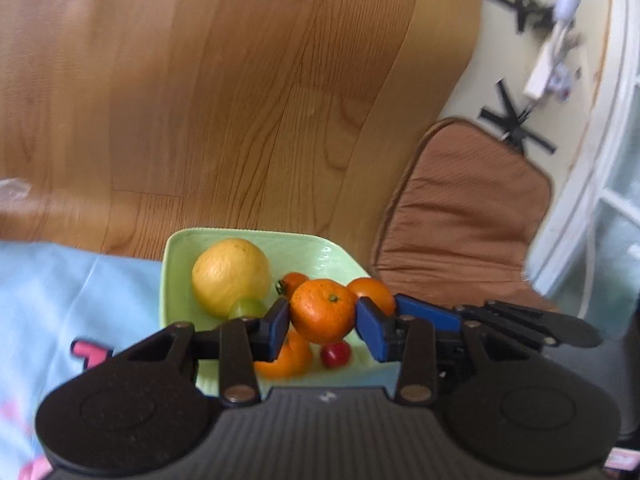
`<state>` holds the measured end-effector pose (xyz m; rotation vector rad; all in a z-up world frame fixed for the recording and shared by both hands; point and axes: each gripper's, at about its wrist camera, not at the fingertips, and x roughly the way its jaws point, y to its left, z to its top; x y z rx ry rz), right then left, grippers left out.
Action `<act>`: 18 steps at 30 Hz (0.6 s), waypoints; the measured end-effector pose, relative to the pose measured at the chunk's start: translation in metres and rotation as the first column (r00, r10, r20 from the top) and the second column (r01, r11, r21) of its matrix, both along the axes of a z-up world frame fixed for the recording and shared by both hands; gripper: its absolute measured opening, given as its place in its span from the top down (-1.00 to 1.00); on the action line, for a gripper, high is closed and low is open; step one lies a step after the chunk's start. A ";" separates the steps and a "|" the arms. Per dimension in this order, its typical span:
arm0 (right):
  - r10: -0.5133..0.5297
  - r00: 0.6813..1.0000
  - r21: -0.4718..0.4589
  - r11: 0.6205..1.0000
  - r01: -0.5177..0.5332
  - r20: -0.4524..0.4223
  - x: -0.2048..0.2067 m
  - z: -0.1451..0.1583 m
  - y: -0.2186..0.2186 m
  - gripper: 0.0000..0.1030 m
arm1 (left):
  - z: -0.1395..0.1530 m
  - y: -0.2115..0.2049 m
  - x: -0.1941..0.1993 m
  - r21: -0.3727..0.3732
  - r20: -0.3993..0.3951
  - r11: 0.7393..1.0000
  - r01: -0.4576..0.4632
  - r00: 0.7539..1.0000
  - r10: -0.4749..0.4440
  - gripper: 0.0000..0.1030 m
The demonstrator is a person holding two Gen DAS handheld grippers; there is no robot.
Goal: Organize fruits
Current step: 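Carry the mandarin and orange tomato over the green bowl and release both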
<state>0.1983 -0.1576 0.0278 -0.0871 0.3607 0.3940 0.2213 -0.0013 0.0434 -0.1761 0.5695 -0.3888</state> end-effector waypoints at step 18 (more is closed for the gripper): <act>0.083 0.992 0.323 0.945 -0.049 -0.095 -0.013 0.026 -0.063 0.30 | -0.002 0.048 -0.064 -0.003 0.025 0.996 -0.087 0.996 0.087 0.10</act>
